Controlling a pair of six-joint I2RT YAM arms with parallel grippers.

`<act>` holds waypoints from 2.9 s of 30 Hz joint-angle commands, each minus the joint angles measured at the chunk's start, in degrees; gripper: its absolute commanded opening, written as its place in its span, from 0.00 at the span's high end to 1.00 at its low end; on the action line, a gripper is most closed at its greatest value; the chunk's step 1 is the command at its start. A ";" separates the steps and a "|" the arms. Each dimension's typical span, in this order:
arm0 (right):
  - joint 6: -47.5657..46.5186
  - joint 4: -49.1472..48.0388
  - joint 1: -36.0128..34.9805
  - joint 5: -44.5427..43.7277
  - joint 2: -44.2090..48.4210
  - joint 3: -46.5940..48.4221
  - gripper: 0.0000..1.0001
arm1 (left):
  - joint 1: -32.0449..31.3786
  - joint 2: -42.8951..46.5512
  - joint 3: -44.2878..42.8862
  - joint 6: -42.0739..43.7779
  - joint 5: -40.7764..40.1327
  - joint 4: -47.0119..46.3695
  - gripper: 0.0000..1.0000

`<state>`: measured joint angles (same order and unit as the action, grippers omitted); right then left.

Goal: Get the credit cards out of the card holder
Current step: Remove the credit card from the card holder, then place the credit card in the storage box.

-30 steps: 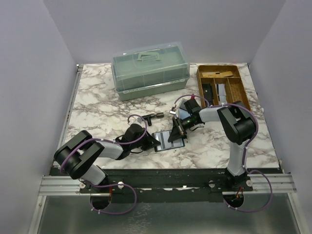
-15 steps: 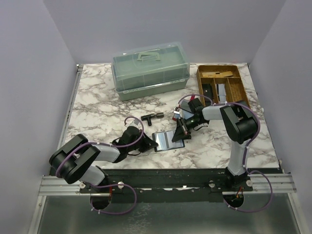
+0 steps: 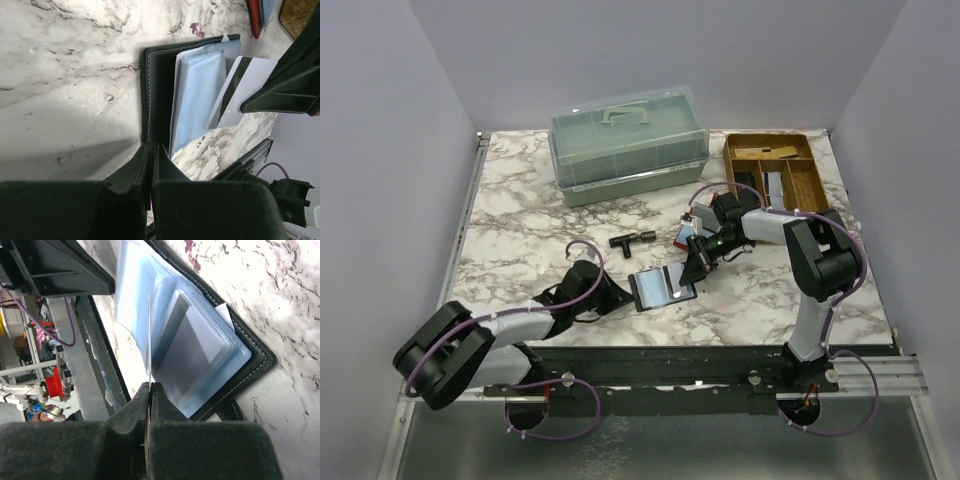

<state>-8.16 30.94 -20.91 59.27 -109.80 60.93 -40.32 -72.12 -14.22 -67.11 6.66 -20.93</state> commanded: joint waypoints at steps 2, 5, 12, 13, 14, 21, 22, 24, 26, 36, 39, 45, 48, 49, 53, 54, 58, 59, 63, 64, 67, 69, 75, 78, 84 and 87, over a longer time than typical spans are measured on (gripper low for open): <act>-5.03 4.68 0.86 -2.76 2.16 1.82 1.00 | 0.45 9.83 -1.78 4.60 -4.66 10.81 0.99; -7.71 6.26 0.98 -3.44 3.71 2.36 1.00 | 0.61 16.15 -2.41 6.93 -6.11 14.83 0.86; -12.47 7.88 1.06 -6.07 8.18 2.76 1.00 | 1.67 29.27 -4.79 11.81 -8.96 22.86 0.59; -12.87 7.75 1.07 -6.65 8.45 2.86 1.00 | 1.88 30.02 -5.47 12.50 -8.65 23.20 0.54; -13.37 7.85 1.05 -6.79 8.74 3.12 1.00 | 2.21 30.36 -6.16 13.20 -8.20 23.46 0.49; -18.95 8.60 1.53 -8.74 14.20 5.92 1.00 | 5.24 23.36 -14.01 23.73 0.28 23.84 0.26; -18.96 8.42 2.06 -9.93 15.35 6.33 1.00 | 5.84 21.81 -15.78 27.11 1.50 24.41 0.24; -19.36 8.68 4.12 -12.05 17.14 7.52 1.00 | 7.14 18.64 -19.44 31.91 3.48 26.38 0.23; -20.16 10.17 7.77 -12.81 18.04 9.58 1.00 | 8.03 15.79 -23.11 37.09 4.74 29.17 0.22; -20.00 15.87 28.28 -16.54 14.88 23.66 1.00 | 9.18 11.80 -29.66 47.64 7.84 37.00 0.21; -21.06 18.69 30.76 -21.28 11.04 29.36 1.00 | 9.19 12.26 -30.61 52.64 5.74 41.73 0.21; -22.86 24.44 35.34 -28.95 0.51 41.10 1.00 | 9.29 15.37 -28.05 51.96 4.28 42.27 0.21; -24.06 27.43 35.54 -31.55 -5.44 46.26 1.00 | 9.30 16.15 -27.98 52.74 2.40 42.42 0.21; -24.13 28.48 35.50 -31.65 -7.48 48.11 1.00 | 9.36 16.33 -27.97 52.83 2.02 42.41 0.20; -24.29 34.14 35.50 -30.99 -15.20 57.04 1.00 | 9.37 16.79 -27.88 52.86 1.79 42.37 0.20; -24.49 35.61 35.50 -30.25 -16.83 58.71 1.00 | 9.38 16.87 -27.88 52.94 1.71 42.40 0.20; -23.79 38.39 35.49 -27.60 -20.58 61.93 1.00 | 9.39 17.09 -27.85 52.99 1.27 42.38 0.20; -23.41 38.35 35.42 -27.61 -21.11 62.28 1.00 | 9.43 17.17 -27.84 52.97 1.19 42.37 0.20; -22.73 40.25 35.33 -26.44 -24.28 65.38 0.99 | 9.47 17.20 -27.79 53.03 0.82 42.37 0.20; -22.44 41.12 35.28 -26.20 -25.13 66.58 0.96 | 9.44 17.29 -27.79 53.05 0.75 42.42 0.20; -19.73 41.04 35.02 -28.23 -27.00 69.01 0.75 | 9.55 17.37 -27.79 53.04 0.64 42.37 0.20; -18.08 39.28 34.99 -30.06 -26.68 68.47 0.61 | 9.64 17.55 -27.79 52.98 0.64 42.37 0.20; -15.54 35.12 34.97 -32.55 -21.41 65.59 0.52 | 9.71 18.04 -27.80 52.88 0.71 42.37 0.20; -14.73 31.89 34.97 -32.65 -15.48 62.14 0.52 | 9.92 18.60 -27.79 52.75 1.72 42.08 0.18; -15.07 23.06 34.98 -24.69 2.91 45.91 0.54 | 13.24 20.35 -26.28 47.82 3.73 39.19 0.01; -14.50 17.33 34.97 -20.70 14.20 35.99 0.54 | 16.28 20.88 -25.27 45.62 8.83 36.40 0.01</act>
<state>-23.57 56.88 14.20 31.29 -108.81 106.00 -27.27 -52.47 -41.30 -17.65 9.58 19.31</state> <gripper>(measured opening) 0.462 0.986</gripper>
